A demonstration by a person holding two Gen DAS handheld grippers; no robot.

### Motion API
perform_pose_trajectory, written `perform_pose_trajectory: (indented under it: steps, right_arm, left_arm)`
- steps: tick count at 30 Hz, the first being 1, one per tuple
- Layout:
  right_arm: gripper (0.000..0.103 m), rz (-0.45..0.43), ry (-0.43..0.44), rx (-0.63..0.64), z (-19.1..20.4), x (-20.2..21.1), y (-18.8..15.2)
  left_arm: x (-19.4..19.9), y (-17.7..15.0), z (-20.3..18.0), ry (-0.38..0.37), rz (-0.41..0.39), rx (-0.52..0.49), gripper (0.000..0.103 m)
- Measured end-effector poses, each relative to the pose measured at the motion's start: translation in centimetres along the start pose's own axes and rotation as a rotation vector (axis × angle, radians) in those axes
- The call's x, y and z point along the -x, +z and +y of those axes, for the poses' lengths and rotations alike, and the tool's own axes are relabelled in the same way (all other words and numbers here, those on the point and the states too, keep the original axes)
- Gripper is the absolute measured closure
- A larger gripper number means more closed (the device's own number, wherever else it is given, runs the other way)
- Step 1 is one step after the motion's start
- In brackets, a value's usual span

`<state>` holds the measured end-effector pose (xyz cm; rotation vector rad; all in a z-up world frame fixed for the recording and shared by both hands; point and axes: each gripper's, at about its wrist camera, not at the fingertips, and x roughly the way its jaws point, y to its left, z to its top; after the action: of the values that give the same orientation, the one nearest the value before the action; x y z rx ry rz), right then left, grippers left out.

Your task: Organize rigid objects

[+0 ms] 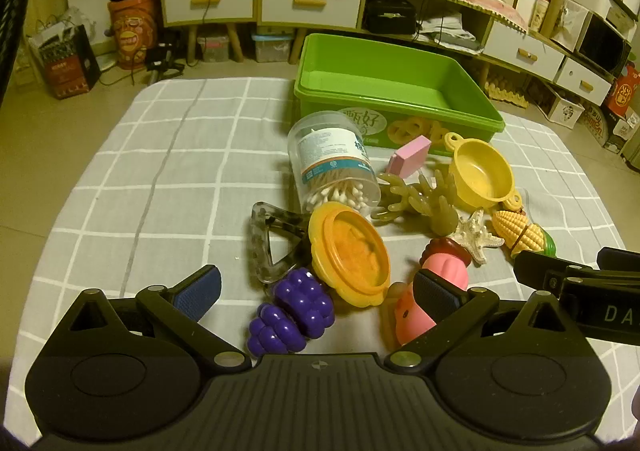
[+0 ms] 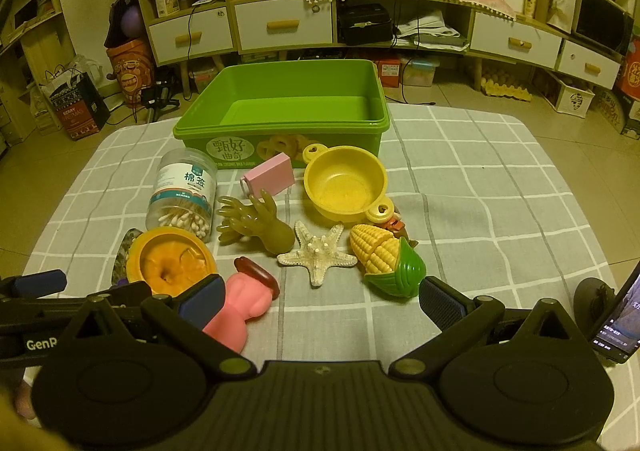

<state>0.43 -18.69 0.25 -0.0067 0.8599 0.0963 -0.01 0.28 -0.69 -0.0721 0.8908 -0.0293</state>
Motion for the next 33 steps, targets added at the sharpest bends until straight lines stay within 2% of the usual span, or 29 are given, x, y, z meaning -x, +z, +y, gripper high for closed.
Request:
perform_pose_trajectory:
  steps: [22, 33]
  right_arm:
    - [0.010, 0.000, 0.001, 0.001, -0.03, 0.00, -0.02]
    - [0.010, 0.008, 0.037, 0.010, -0.45, -0.07, 0.84]
  left_arm:
    - [-0.01, 0.00, 0.06, -0.001, 0.003, 0.001, 0.002]
    - [-0.28, 0.63, 0.48, -0.061, 0.033, -0.031, 0.002]
